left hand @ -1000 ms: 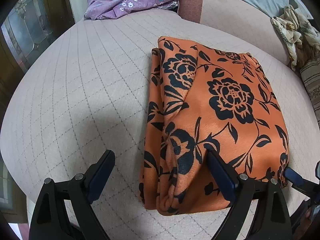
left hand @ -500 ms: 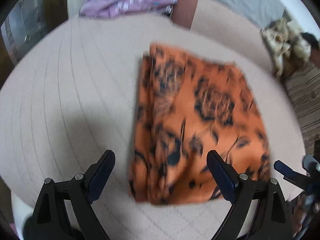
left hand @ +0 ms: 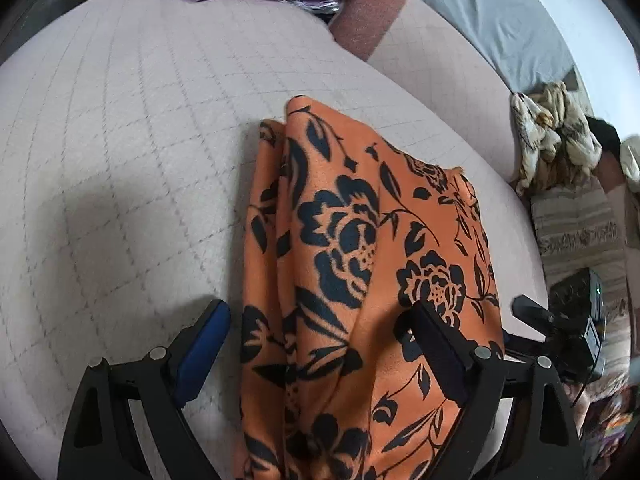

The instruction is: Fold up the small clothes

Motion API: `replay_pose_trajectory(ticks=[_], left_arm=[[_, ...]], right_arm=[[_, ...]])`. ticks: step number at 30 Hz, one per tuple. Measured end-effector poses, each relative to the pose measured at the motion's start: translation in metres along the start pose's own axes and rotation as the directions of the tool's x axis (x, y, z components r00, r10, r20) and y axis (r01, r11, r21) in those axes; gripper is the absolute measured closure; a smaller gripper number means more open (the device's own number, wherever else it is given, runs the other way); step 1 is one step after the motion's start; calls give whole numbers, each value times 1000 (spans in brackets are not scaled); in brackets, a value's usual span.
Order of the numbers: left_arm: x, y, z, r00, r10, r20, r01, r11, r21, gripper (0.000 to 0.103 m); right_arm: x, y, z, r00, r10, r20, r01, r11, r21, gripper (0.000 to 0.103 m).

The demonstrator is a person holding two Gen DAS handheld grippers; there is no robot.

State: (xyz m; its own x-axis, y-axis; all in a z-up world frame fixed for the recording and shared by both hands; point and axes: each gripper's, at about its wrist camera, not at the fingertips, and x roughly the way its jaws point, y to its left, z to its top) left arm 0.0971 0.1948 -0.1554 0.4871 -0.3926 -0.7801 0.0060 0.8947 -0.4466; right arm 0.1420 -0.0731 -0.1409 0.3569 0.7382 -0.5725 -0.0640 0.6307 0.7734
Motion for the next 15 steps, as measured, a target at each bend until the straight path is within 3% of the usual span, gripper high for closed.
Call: replay_pose_trajectory(ticks=[8,11,15], left_arm=[[6,-2,3,1000,24,10,-24,998,54,12],[4,-1,4,1000,31,2,-31,996,81,19],[4,4,7,1000,-19,-12,20,998,62,31]], right_arm=[[13,11,-1,999,-31,-9,30,998,-60,7],[13,9,-1,1000,-26,-9,26,998,-54,8],[15,10,-4,1000,-26,-3,26,997,-71,7]])
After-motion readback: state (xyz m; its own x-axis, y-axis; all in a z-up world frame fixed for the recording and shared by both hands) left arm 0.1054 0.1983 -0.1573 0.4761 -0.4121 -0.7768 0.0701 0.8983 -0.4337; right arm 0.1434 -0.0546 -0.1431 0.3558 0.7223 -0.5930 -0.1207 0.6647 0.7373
